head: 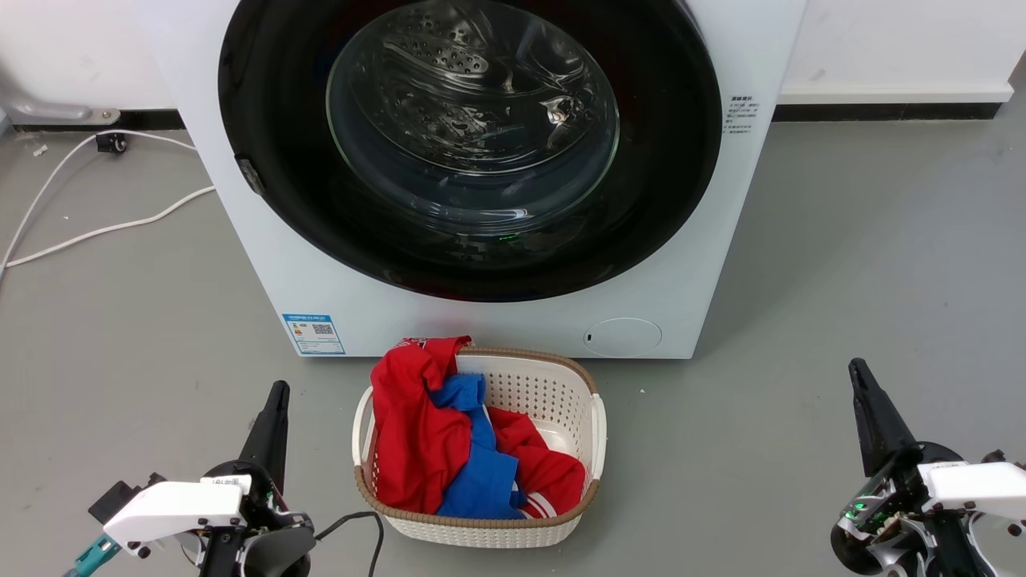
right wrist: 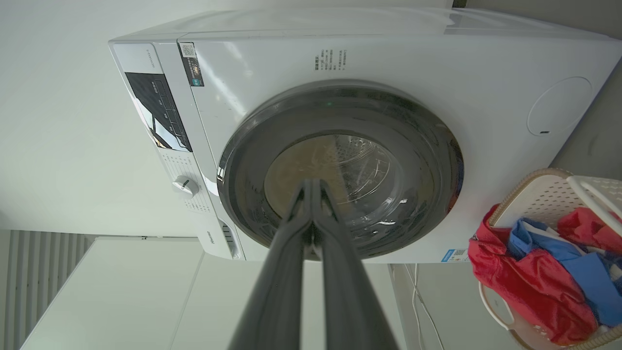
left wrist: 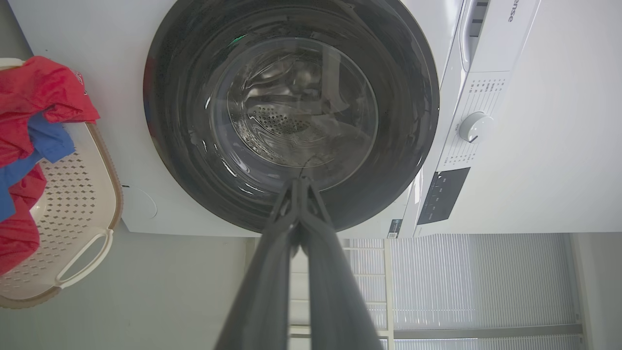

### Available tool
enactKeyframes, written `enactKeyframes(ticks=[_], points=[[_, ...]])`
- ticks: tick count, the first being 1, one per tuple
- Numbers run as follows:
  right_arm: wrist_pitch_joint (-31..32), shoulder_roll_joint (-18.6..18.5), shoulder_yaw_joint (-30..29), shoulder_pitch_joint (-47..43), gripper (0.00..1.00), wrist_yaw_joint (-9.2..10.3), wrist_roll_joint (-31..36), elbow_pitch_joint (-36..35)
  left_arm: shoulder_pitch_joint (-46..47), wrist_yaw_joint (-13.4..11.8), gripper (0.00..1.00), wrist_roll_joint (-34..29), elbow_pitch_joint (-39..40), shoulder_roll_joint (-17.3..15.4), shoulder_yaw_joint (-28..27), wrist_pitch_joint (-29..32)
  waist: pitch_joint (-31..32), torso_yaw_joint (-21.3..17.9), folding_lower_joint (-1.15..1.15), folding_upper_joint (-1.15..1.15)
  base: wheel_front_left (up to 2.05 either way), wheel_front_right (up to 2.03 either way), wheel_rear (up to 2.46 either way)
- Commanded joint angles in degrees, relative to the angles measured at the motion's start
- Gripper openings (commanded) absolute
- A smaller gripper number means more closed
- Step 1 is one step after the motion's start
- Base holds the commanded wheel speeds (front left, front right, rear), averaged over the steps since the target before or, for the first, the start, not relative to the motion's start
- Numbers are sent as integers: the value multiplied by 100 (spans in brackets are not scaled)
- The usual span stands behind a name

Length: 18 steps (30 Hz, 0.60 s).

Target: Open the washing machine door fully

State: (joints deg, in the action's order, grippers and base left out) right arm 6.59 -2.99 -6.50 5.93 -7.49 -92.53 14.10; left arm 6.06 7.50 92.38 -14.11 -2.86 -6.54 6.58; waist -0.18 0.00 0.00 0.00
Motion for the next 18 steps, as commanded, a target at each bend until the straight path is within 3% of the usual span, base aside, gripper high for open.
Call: enactKeyframes(ticks=[1, 10, 11, 18], points=[[11, 14, -5, 72, 0, 0, 32, 6, 42, 15, 0, 8, 2, 2, -7, 10, 0, 0, 0, 0, 0, 0, 0], [12, 14, -6, 72, 0, 0, 32, 6, 42, 15, 0, 8, 2, 2, -7, 10, 0, 0, 0, 0, 0, 0, 0], [-1, 1, 0, 0, 100, 0, 0, 0, 0, 0, 100, 0, 1, 0, 1, -1, 0, 0, 0, 0, 0, 0, 0], [-120, 10, -7, -157, 100, 2, 55, 78, -154, -1, 100, -61, -27, 17, 47, -123, -1, 1, 0, 0, 0, 0, 0]])
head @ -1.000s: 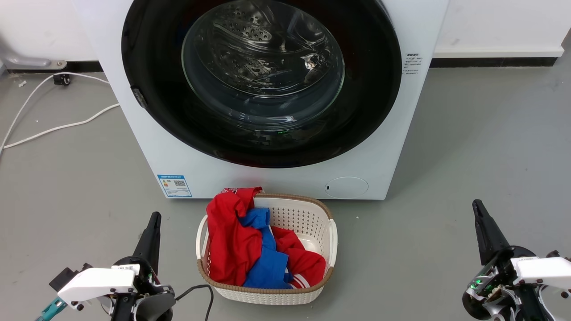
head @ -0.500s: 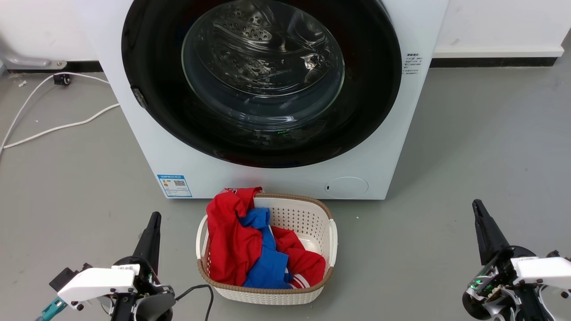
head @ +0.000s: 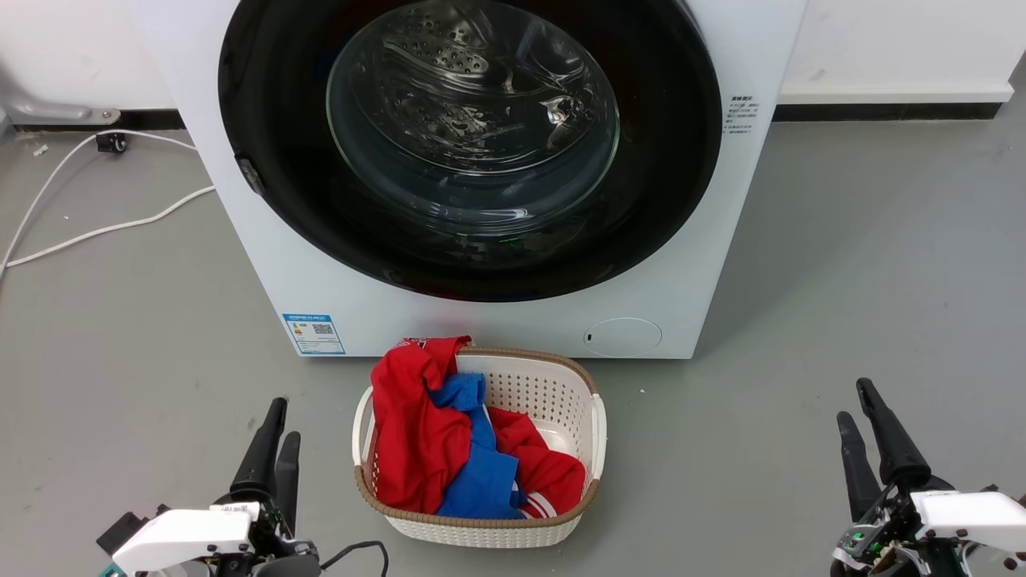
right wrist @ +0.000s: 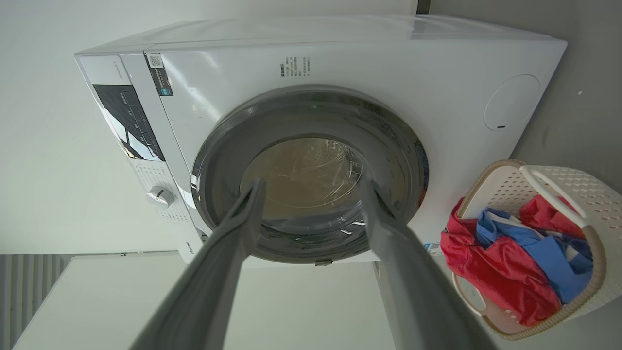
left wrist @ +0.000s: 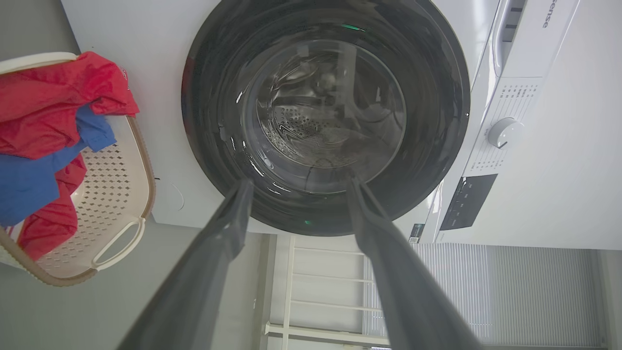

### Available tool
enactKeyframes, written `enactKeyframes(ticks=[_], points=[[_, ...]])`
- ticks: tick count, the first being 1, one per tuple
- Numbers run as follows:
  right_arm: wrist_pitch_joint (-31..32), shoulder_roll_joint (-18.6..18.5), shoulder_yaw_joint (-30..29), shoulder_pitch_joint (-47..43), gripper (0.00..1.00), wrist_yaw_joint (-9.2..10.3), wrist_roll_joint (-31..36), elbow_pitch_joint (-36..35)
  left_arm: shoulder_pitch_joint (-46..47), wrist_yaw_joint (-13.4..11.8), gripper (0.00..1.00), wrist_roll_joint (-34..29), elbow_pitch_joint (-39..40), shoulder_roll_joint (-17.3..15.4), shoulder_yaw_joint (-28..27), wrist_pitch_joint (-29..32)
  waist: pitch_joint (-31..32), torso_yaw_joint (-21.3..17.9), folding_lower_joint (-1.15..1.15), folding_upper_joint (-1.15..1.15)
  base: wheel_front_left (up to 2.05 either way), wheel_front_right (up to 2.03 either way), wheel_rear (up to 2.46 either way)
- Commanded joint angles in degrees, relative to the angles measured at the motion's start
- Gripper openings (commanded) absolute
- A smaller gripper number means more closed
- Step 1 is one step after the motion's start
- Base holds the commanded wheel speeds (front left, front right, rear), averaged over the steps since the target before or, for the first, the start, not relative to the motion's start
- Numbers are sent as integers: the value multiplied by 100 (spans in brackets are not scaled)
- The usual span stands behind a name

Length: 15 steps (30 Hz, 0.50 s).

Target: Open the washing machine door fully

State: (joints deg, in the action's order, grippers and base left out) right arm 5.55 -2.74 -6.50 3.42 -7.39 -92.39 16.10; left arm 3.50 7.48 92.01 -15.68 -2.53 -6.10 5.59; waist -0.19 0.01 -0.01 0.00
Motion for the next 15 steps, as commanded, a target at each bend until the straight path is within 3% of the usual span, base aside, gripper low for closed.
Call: enactKeyframes(ticks=[1, 7, 15], points=[[-45, -16, -15, 81, 100, -8, 76, -133, 92, 1, 100, -50, 153, -16, 3, -53, 0, 1, 0, 0, 0, 0, 0], [-216, -16, -77, 30, 100, -9, 557, -273, 65, -62, 100, -492, 295, -18, -76, -223, -3, 3, 0, 0, 0, 0, 0], [-427, -17, -143, -33, 100, -9, 1589, -675, 36, -406, 100, -1418, 721, -21, -18, -433, -12, 8, 1, 0, 0, 0, 0]])
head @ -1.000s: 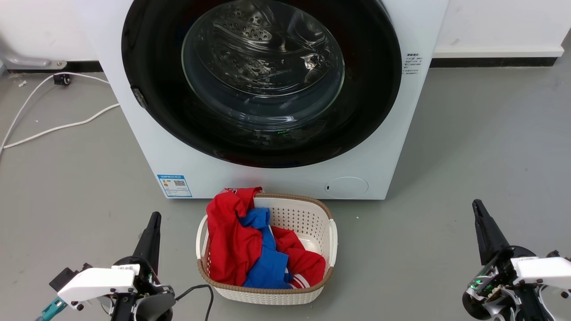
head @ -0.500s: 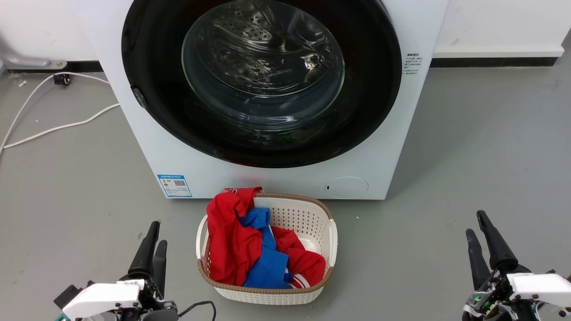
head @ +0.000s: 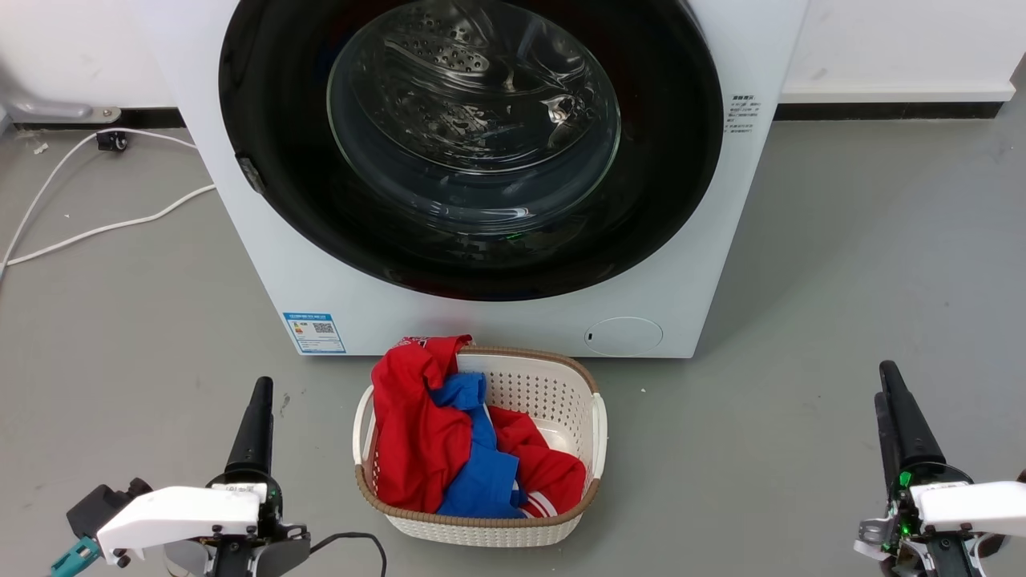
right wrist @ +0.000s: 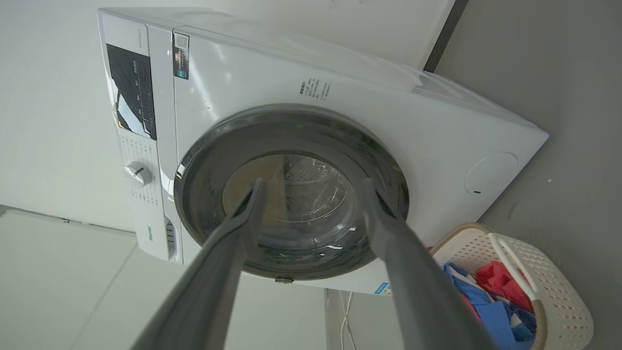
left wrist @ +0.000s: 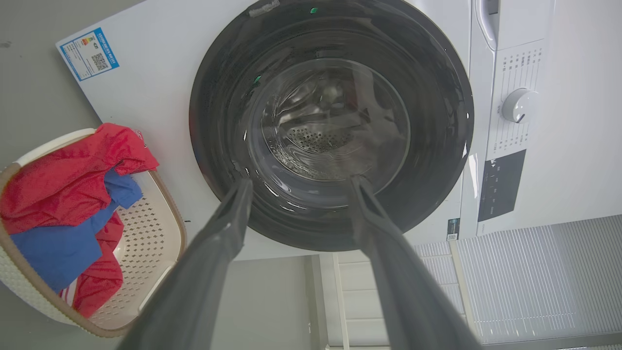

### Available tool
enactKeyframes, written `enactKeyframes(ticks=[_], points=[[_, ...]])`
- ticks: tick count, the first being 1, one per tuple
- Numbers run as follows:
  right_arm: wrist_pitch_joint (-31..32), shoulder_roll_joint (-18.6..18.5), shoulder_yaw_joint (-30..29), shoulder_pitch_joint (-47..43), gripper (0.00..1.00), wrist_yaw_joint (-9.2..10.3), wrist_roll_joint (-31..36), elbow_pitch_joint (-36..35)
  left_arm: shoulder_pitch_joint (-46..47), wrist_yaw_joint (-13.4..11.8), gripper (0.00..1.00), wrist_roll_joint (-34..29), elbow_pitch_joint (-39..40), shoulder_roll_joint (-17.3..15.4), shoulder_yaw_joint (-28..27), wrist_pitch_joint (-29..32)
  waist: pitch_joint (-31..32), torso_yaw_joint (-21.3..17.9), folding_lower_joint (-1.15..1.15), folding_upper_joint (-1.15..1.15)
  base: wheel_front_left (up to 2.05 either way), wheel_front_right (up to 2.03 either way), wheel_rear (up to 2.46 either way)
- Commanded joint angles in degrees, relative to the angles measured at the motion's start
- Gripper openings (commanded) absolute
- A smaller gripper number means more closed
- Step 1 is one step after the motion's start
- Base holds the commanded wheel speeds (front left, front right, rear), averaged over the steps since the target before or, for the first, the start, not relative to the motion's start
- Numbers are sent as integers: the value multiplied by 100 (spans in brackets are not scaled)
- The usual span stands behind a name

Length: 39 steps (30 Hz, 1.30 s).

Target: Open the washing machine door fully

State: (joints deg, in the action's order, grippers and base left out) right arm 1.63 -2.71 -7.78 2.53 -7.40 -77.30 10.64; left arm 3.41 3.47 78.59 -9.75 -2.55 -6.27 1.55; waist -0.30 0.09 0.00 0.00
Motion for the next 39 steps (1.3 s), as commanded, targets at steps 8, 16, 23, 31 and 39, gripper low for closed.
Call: enactKeyframes(ticks=[8, 16, 23, 31, 39], points=[[-228, -21, 83, -29, 100, -9, 1407, -585, -28, -290, 100, -1079, 428, -22, 163, -221, -3, 5, 0, 0, 0, 0, 0], [-400, -22, 231, -147, 100, -9, 2545, -895, -104, -508, 100, -2121, 560, -24, 392, -399, 6, 7, 0, 0, 0, 0, 0], [-546, -22, 327, -259, 100, -10, 3430, -1074, -170, -660, 100, -2938, 625, -26, 575, -541, 16, 7, 0, 0, 0, 0, 0], [-696, -23, 390, -352, 100, -10, 4200, -1263, -222, -753, 100, -3681, 715, -63, 767, -693, 17, 14, 0, 0, 0, 0, 0], [-836, -24, 440, -445, 100, -11, 4919, -1449, -269, -816, 100, -4287, 831, -116, 937, -830, 17, 23, 0, 0, 0, 0, 0]])
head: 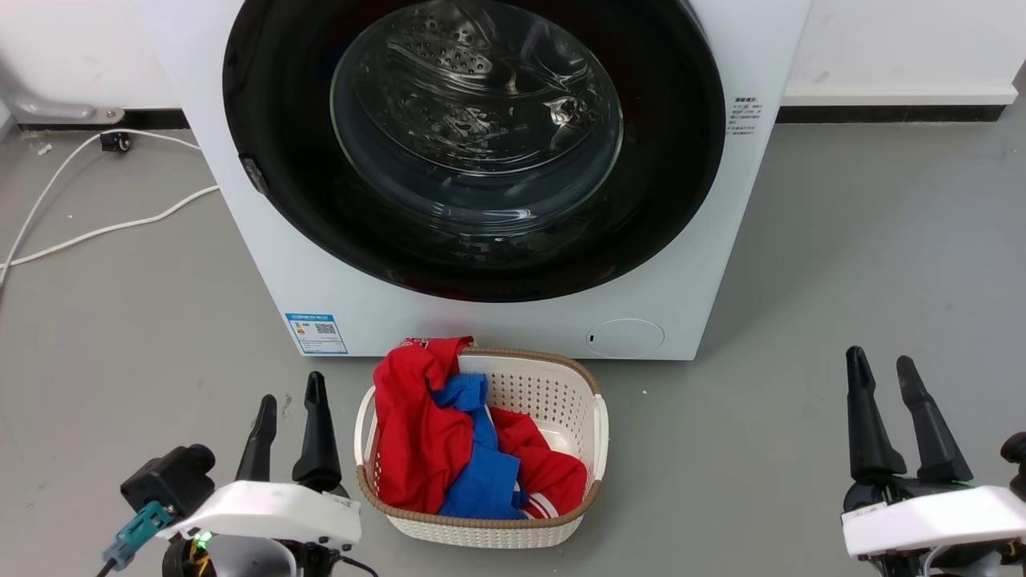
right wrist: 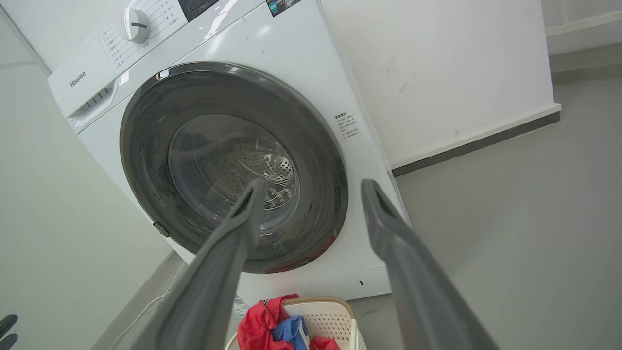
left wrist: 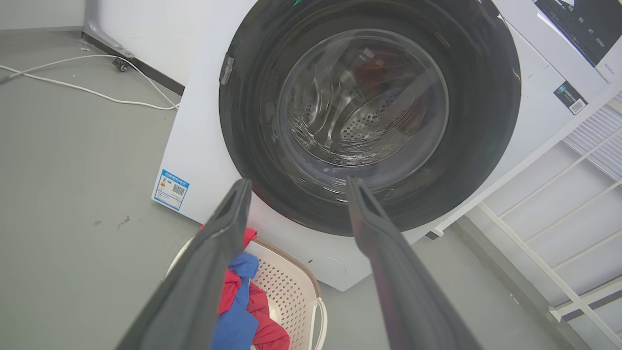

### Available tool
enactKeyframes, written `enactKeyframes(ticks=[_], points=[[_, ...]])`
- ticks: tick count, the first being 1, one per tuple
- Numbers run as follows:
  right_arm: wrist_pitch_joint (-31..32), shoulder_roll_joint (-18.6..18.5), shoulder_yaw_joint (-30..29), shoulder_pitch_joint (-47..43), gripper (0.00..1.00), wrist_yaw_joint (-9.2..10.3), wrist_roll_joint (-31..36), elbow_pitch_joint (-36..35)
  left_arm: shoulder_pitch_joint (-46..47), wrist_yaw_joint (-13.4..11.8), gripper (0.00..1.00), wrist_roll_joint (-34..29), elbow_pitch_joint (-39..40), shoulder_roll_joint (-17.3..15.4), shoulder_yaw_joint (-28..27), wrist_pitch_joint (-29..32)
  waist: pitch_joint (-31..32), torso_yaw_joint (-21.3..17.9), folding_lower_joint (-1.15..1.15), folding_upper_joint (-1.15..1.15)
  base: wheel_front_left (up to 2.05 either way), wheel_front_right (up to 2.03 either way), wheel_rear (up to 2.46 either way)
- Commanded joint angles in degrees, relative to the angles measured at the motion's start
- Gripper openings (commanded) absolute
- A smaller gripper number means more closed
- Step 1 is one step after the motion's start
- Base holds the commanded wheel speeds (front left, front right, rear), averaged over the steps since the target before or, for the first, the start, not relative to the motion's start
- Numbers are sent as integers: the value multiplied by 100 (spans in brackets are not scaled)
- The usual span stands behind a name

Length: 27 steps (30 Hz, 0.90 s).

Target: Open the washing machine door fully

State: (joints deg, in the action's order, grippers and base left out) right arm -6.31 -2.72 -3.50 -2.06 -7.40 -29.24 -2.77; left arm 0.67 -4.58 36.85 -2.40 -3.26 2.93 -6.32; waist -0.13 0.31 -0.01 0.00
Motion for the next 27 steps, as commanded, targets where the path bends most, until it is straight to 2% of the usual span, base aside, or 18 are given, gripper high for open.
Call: enactKeyframes(ticks=[1, 12, 27], points=[[-56, -23, 19, 2, 100, -11, 195, -124, -5, -23, 100, -186, 106, -50, 42, -60, -1, 1, 0, 0, 0, 0, 0], [-235, -23, -12, -129, 100, -12, 992, -252, -90, -197, 100, -938, 164, -116, 250, -231, -5, 6, 0, 0, 0, 0, 0], [-434, -24, -102, -261, 100, -13, 1724, -468, -177, -309, 100, -1690, 227, -144, 463, -430, -13, 9, 0, 0, 0, 0, 0]])
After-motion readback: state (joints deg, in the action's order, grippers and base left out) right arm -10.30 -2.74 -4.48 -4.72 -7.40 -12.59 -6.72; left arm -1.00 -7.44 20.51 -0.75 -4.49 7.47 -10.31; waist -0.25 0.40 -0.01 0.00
